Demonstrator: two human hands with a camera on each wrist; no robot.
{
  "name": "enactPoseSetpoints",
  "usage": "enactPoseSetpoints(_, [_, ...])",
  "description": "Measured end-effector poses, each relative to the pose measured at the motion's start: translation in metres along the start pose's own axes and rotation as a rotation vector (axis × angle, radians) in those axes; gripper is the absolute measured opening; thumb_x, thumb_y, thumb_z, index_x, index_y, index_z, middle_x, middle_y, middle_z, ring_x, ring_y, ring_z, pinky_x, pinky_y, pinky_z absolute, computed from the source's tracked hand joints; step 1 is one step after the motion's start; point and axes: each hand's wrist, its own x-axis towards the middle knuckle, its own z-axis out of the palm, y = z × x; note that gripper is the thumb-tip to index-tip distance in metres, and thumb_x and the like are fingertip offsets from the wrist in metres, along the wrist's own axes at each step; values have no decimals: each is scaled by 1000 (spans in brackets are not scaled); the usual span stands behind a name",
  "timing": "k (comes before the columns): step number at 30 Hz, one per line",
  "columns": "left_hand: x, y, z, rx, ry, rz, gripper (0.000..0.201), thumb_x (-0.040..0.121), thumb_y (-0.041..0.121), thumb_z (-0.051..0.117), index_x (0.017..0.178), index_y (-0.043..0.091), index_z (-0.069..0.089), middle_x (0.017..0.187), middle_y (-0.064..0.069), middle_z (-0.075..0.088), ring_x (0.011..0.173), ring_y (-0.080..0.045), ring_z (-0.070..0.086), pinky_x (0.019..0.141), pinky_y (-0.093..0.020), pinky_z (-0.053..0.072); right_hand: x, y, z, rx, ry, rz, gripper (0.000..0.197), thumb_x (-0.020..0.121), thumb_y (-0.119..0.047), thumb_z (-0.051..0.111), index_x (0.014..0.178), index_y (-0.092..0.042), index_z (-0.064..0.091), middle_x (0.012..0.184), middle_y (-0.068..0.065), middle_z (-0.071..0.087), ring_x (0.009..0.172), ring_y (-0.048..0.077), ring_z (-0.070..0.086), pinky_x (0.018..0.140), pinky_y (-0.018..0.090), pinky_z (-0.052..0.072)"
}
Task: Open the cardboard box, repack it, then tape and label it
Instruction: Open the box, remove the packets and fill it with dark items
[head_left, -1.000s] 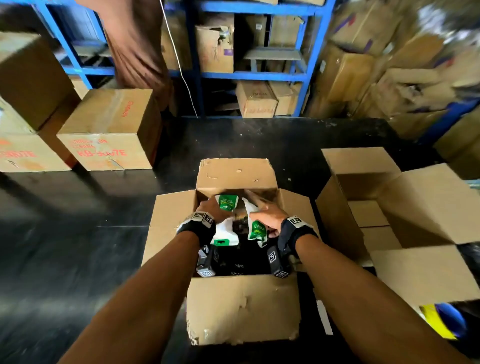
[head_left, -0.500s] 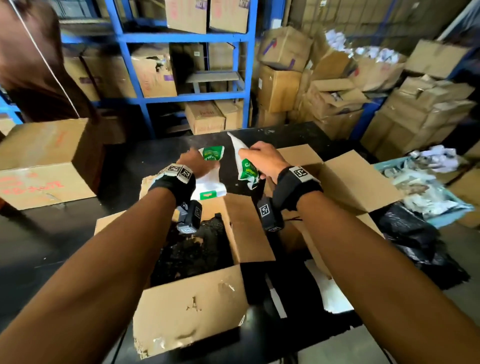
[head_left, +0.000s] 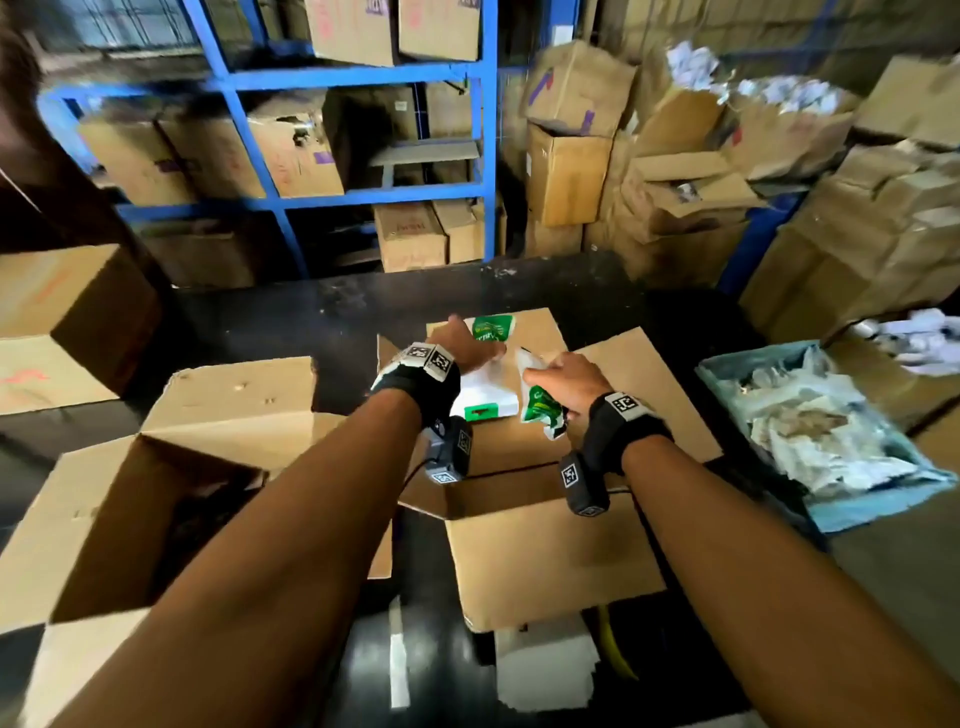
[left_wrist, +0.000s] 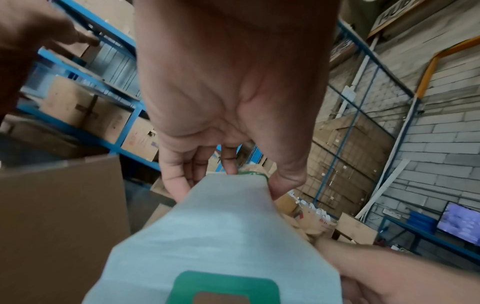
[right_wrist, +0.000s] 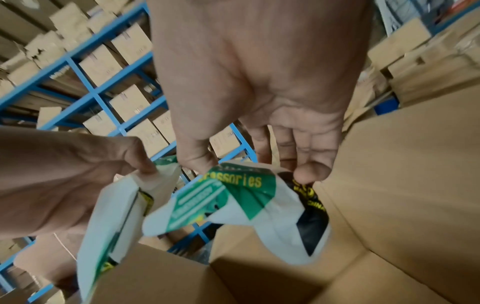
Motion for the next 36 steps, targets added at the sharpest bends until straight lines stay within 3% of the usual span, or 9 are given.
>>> enactPoseSetpoints(7, [19, 3, 76, 43, -86, -200, 86, 82, 51, 71, 143, 4, 34, 140, -18, 52, 124, -37, 54, 85, -37, 44, 52, 51, 3, -59, -169, 75, 60, 69, -62, 74, 108, -17, 70, 104, 9, 74, 88, 30, 73, 75, 40, 63])
enactPoseSetpoints(11, [38, -15, 106, 63, -157, -307, 106, 67, 67, 77, 145, 8, 38, 141, -15, 54, 122, -35, 57, 96, -38, 51, 76, 67, 26, -52, -266, 102, 66, 61, -58, 79, 112, -19, 67, 113, 7, 73, 92, 30, 73, 78, 45, 63])
enactPoseSetpoints(18, [70, -46, 143, 13, -176, -450, 91, 74, 47, 80, 144, 7, 38, 144, -12, 50, 128, -33, 53, 100, -38, 46, 127, 70, 68, -221, -385, 114, 57, 76, -47, 80, 118, -11, 67, 121, 11, 71, 102, 33, 70, 88, 45, 60])
enactPoseSetpoints(24, [90, -80, 177, -35, -207, -551, 102, 80, 52, 75, 152, 4, 21, 155, -14, 34, 141, -33, 40, 111, -40, 39, 146, 85, 103, -409, -434, 161, 63, 83, -43, 77, 132, -7, 58, 130, 13, 66, 114, 32, 66, 82, 30, 53])
enactPoseSetpoints(26, [104, -100, 200, -61, -260, -591, 93, 77, 50, 77, 148, 11, 33, 148, -12, 46, 132, -32, 50, 106, -40, 45, 150, 93, 115, -459, -444, 182, 69, 81, -43, 77, 135, -7, 52, 133, 13, 63, 117, 32, 64, 87, 31, 53])
enactPoseSetpoints(28, [141, -158, 260, -83, -288, -575, 75, 63, 58, 79, 125, 26, 54, 130, -5, 63, 111, -23, 65, 94, -36, 54, 152, 99, 126, -504, -439, 197, 74, 79, -43, 78, 136, -6, 47, 135, 13, 60, 120, 33, 62, 89, 32, 53])
enactPoseSetpoints(30, [150, -170, 281, -76, -350, -557, 78, 53, 62, 77, 120, 29, 57, 127, 1, 66, 107, -15, 66, 90, -27, 54, 150, 105, 133, -530, -439, 207, 75, 79, -42, 77, 137, -7, 44, 137, 14, 58, 122, 33, 61, 91, 34, 52])
enactPoseSetpoints(32, [137, -158, 267, -43, -362, -586, 90, 55, 59, 78, 133, 23, 52, 134, -4, 59, 119, -23, 61, 94, -26, 47, 150, 110, 138, -533, -436, 218, 75, 81, -40, 77, 139, -7, 42, 139, 14, 57, 125, 34, 60, 94, 34, 52])
enactPoseSetpoints(36, [99, -107, 219, 7, -344, -553, 120, 55, 54, 86, 150, 14, 24, 145, -14, 41, 132, -33, 48, 104, -40, 46, 152, 114, 139, -532, -443, 236, 78, 79, -35, 81, 140, -6, 42, 141, 14, 55, 127, 34, 58, 98, 35, 51])
